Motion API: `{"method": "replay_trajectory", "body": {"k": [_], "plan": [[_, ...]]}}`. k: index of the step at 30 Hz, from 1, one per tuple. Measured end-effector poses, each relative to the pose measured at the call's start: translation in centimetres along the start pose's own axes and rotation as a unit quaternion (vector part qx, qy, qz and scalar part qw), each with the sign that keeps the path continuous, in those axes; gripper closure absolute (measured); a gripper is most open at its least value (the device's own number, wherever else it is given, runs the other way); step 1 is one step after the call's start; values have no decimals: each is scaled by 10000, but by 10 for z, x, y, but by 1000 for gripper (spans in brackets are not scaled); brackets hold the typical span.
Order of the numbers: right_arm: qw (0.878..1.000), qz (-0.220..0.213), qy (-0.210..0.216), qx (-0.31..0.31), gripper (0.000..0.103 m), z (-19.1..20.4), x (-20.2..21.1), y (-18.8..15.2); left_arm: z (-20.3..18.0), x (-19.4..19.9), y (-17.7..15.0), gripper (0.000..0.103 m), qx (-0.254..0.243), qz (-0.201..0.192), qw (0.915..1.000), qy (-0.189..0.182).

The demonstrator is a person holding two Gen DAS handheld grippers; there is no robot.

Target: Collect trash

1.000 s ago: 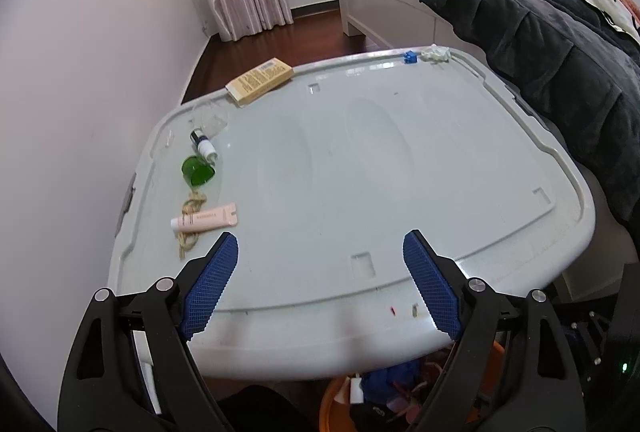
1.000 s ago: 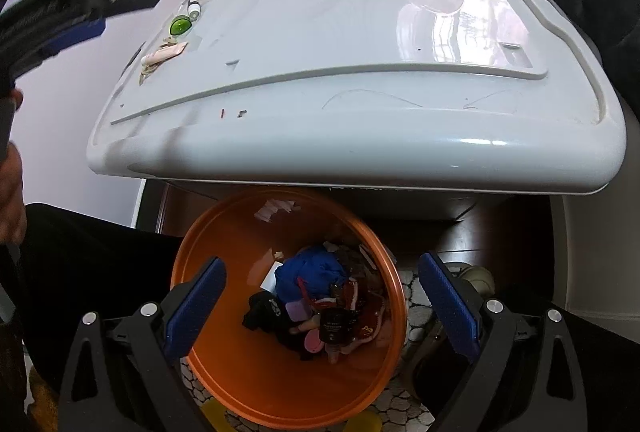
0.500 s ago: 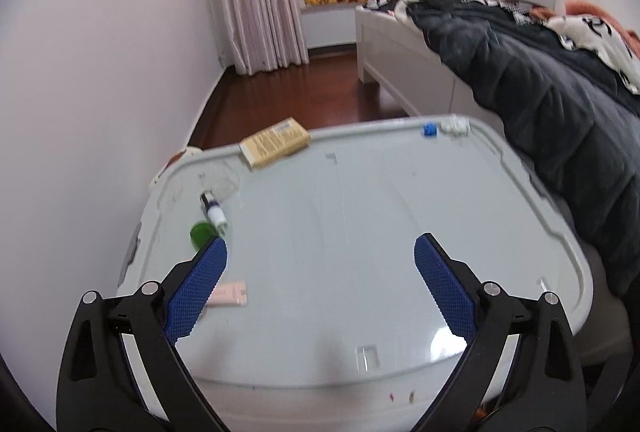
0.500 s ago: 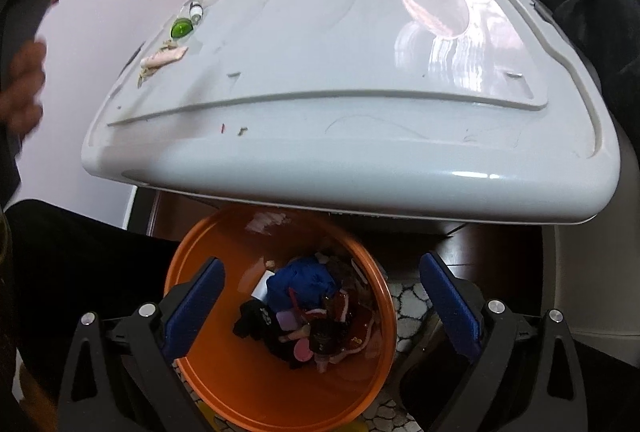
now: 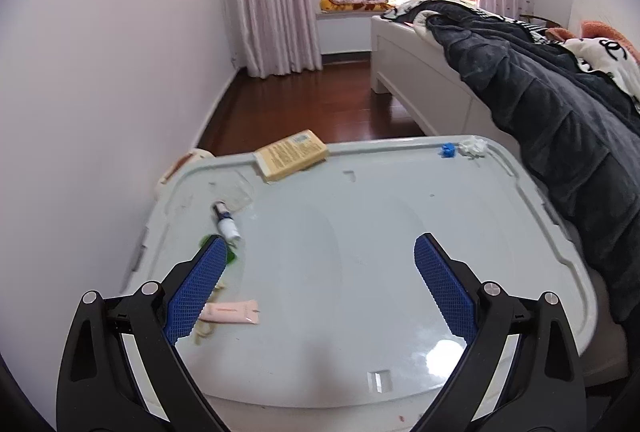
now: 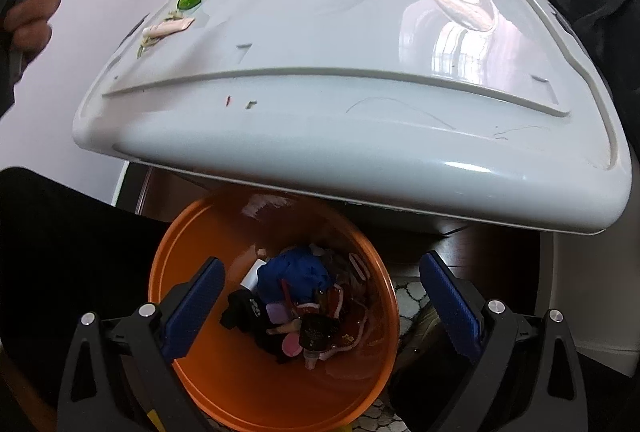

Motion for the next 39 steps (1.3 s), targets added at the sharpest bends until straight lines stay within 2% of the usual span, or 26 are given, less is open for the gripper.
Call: {"method": "replay_trajectory", "body": {"k": [3, 7, 9, 24, 30, 39], "plan": [[9999, 28, -60, 97, 7, 3, -3, -2, 5, 2, 4, 10, -80, -132, 9995, 277], [9997, 57, -107, 207, 7, 7, -6, -4, 14, 11, 9, 10, -230, -440, 9930, 1073], [9996, 76, -106, 254, 7, 9, -8, -5, 17, 15, 11, 10, -261, -560, 9898, 1284], [9978, 172, -217, 596, 6, 20, -17, -13, 5, 33, 16, 10, -221, -928, 9947, 376], [9971, 204, -241, 688, 6, 24, -19, -14, -3, 38, 16, 10, -320, -1044, 9938, 228], [9965, 237, -264, 760, 6, 26, -21, -15, 1, 38, 16, 10, -177, -1080, 9938, 178]]}}
Point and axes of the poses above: each gripper's, at about its wrist camera, not at the fingertips, and x roughly against the way its jaws point, z to its left, y to its top, the point moved 8 cm from there along -x, roughly the way its jaws point, and after that the axes turned 10 degrees about z, right-handed, at the moved point
